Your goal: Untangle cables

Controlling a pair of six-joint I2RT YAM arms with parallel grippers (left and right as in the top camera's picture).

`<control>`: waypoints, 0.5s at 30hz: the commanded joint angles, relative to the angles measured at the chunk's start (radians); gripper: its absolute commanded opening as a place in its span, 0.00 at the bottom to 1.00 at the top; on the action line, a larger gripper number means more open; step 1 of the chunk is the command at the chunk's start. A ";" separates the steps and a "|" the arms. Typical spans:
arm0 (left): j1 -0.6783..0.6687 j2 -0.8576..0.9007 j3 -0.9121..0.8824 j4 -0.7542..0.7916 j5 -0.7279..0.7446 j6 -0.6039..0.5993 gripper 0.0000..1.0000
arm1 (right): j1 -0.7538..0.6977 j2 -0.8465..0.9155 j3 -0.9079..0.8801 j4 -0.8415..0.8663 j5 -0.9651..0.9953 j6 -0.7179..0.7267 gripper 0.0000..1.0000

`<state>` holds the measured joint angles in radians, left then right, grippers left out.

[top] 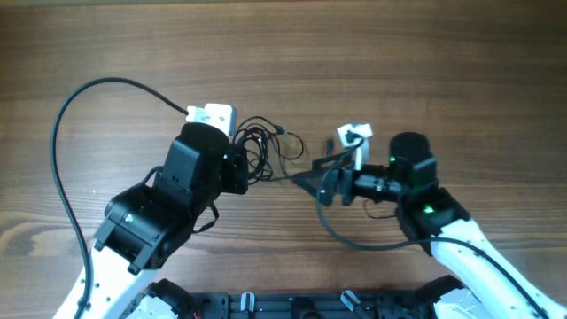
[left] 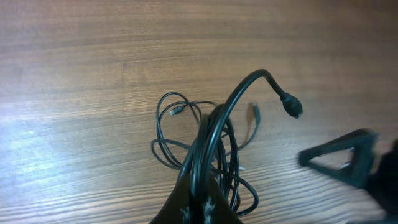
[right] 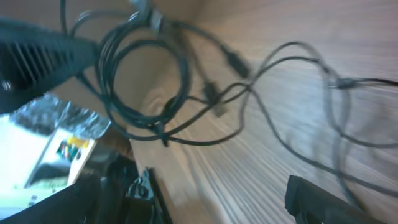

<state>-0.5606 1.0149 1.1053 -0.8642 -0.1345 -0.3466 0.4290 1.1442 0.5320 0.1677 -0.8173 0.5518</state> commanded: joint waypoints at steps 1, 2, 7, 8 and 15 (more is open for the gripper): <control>0.003 -0.043 0.004 0.014 -0.020 -0.151 0.04 | 0.080 0.094 0.004 0.082 0.110 0.029 0.96; 0.003 -0.057 0.004 0.014 -0.020 -0.187 0.04 | 0.094 0.122 0.004 0.146 0.110 0.080 0.96; 0.003 -0.083 0.004 0.013 -0.012 -0.426 0.04 | 0.142 0.201 0.004 0.424 0.106 0.285 0.63; 0.003 -0.079 0.004 0.014 -0.008 -0.447 0.04 | 0.151 0.203 0.004 0.444 0.106 0.303 0.55; 0.003 0.011 0.004 0.015 0.078 -0.455 0.04 | 0.176 0.204 0.005 0.531 0.010 0.332 0.05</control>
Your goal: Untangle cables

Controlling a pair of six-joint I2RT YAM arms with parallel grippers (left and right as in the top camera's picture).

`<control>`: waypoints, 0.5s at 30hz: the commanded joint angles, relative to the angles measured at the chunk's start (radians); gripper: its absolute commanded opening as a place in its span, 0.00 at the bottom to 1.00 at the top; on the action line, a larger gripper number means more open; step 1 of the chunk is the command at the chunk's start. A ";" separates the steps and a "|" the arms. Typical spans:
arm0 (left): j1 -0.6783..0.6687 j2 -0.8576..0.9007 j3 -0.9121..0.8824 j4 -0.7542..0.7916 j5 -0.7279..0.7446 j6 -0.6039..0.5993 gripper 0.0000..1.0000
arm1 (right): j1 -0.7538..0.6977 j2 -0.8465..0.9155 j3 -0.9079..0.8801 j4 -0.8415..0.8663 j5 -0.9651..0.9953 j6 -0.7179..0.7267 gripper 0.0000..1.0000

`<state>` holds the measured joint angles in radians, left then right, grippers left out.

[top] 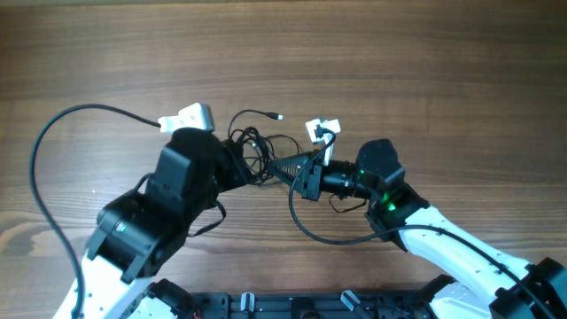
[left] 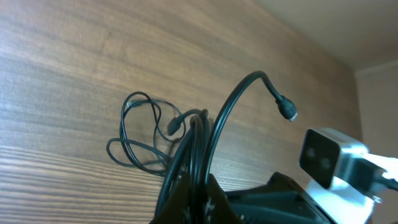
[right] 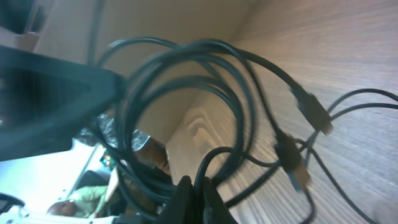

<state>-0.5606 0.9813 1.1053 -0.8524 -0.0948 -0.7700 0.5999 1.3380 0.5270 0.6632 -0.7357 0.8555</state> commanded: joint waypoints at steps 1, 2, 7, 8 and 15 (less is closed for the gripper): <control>0.003 0.065 0.004 0.003 0.039 -0.031 0.04 | 0.005 0.010 0.010 0.064 -0.094 0.042 0.05; 0.002 0.082 0.004 0.002 0.039 -0.031 0.04 | 0.005 0.010 0.010 0.097 -0.116 0.053 0.05; 0.002 0.206 0.004 -0.013 0.106 -0.030 0.04 | -0.028 0.010 0.010 0.309 -0.191 0.088 0.05; 0.003 0.226 0.004 -0.035 0.099 -0.019 0.04 | -0.076 0.010 0.010 0.251 -0.185 0.086 0.05; 0.230 0.009 0.011 -0.255 -0.286 -0.020 0.04 | -0.544 0.010 0.010 -0.223 -0.126 -0.105 0.05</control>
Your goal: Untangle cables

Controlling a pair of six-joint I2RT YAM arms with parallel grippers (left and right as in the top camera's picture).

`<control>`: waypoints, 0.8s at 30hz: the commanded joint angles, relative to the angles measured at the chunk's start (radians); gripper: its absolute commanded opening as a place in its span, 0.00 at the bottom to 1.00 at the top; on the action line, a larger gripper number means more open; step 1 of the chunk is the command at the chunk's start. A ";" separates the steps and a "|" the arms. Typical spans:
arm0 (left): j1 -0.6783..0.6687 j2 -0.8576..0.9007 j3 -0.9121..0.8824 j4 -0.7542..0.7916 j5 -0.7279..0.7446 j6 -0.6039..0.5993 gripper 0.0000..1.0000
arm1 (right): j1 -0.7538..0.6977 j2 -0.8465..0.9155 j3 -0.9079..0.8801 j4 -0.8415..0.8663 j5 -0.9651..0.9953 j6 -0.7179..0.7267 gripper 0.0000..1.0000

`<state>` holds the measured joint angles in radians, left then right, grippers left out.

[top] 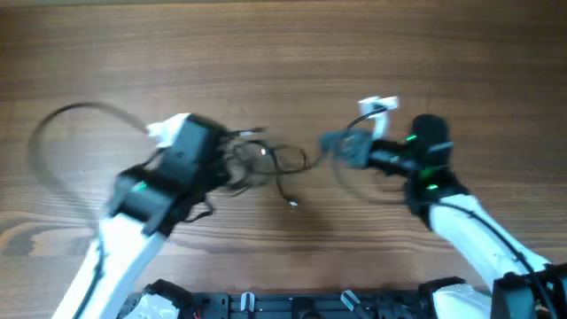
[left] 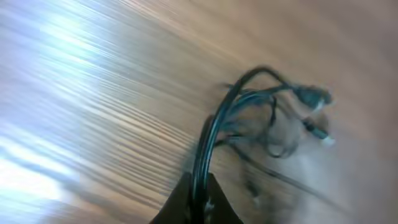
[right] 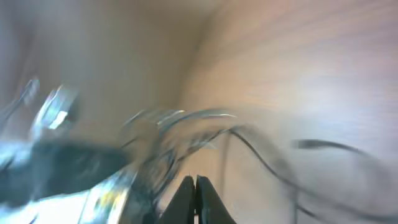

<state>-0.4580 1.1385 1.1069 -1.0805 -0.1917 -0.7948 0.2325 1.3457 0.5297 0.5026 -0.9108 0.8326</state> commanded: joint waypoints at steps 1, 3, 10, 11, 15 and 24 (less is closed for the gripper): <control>0.236 -0.238 0.009 -0.021 -0.192 0.005 0.04 | -0.282 0.002 0.007 -0.112 0.049 -0.082 0.05; 0.333 -0.309 0.009 -0.015 -0.192 0.005 0.04 | -0.380 0.002 0.007 -0.150 0.043 -0.081 0.05; 0.477 -0.381 0.008 0.065 0.218 -0.023 0.04 | -0.449 0.003 0.007 -0.219 -0.173 -0.225 0.40; 0.477 -0.373 0.008 0.074 0.267 -0.063 0.04 | -0.423 0.003 0.007 -0.236 -0.171 -0.232 0.46; 0.462 -0.280 0.005 0.080 0.442 -0.348 0.04 | -0.280 0.003 0.007 -0.242 -0.104 -0.231 0.61; 0.132 0.195 0.005 0.403 0.528 -0.118 1.00 | -0.212 0.003 0.007 -0.338 0.023 -0.236 0.68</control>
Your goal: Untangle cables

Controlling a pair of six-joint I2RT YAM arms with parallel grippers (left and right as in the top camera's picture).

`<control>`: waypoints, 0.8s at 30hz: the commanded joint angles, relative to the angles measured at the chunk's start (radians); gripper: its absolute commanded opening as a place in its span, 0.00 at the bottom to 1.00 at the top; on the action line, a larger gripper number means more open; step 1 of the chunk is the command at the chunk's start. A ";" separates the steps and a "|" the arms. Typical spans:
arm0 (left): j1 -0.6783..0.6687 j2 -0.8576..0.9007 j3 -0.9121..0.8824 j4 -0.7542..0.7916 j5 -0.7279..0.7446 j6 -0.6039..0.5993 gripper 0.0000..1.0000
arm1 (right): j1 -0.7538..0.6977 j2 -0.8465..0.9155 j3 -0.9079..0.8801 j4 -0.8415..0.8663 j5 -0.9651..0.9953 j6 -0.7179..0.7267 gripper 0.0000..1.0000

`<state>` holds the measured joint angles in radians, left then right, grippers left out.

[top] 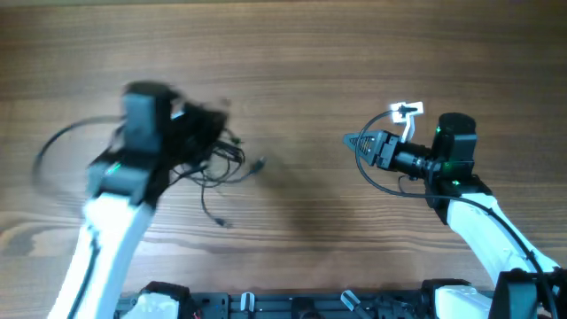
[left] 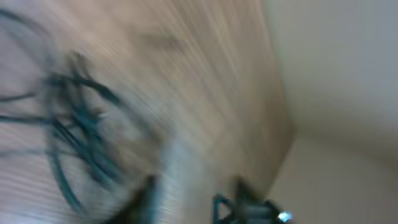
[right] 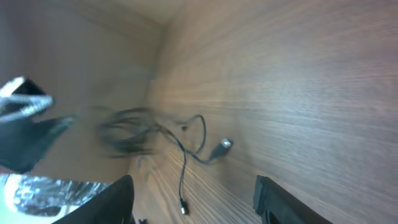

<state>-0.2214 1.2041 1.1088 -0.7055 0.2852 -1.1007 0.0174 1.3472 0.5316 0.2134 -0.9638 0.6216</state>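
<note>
The tangle of thin black cables (top: 213, 158) lies on the wooden table at the left, with one plug end (top: 260, 164) pointing right and another (top: 227, 223) trailing toward me. My left gripper (top: 211, 120) is right at its far edge, blurred by motion. In the left wrist view (left: 193, 199) the jaws look parted, with bare table between them and the cables (left: 78, 134) off to the left. My right gripper (top: 350, 140) stands far to the right, open and empty (right: 199, 199). It faces the tangle (right: 134, 134) across bare table.
The table (top: 301, 53) is brown wood. The left arm's own black lead (top: 49, 159) loops out to the left. The right arm's lead (top: 381, 182) hangs in a loop under its wrist, beside a white tag (top: 406, 111).
Both grippers were shut on cables stretched between them mid-table. Now the right gripper is open and empty, the left arm has moved left, and the tangle lies by the left gripper.
The left gripper held the cable bundle while the right gripper stood open beside it. Then the right gripper was shut on a strand in the bundle. Then the arms were apart with cables between them. Now the right gripper is open and the tangle lies at the left.
</note>
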 commanded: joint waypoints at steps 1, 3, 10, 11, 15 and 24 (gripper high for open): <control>-0.131 0.177 0.003 0.029 0.047 0.243 1.00 | 0.003 0.001 0.005 -0.085 0.103 -0.042 0.68; -0.152 0.237 0.003 -0.011 0.009 0.314 1.00 | 0.003 0.001 0.005 -0.164 0.174 -0.077 0.70; -0.136 0.231 0.003 -0.110 -0.336 0.307 0.81 | 0.003 0.001 0.005 -0.268 0.291 -0.097 0.72; -0.143 0.238 0.003 -0.088 -0.331 0.307 0.72 | 0.003 0.001 0.005 -0.275 0.292 -0.096 0.71; -0.184 0.315 0.003 0.028 -0.323 0.274 0.60 | 0.010 0.001 0.005 -0.290 0.292 -0.096 0.72; -0.186 0.518 0.003 0.125 -0.402 0.195 0.48 | 0.079 0.002 0.005 -0.309 0.366 -0.094 0.72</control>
<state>-0.4114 1.6684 1.1084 -0.6079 -0.0776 -0.8600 0.0715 1.3472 0.5323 -0.0940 -0.6521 0.5438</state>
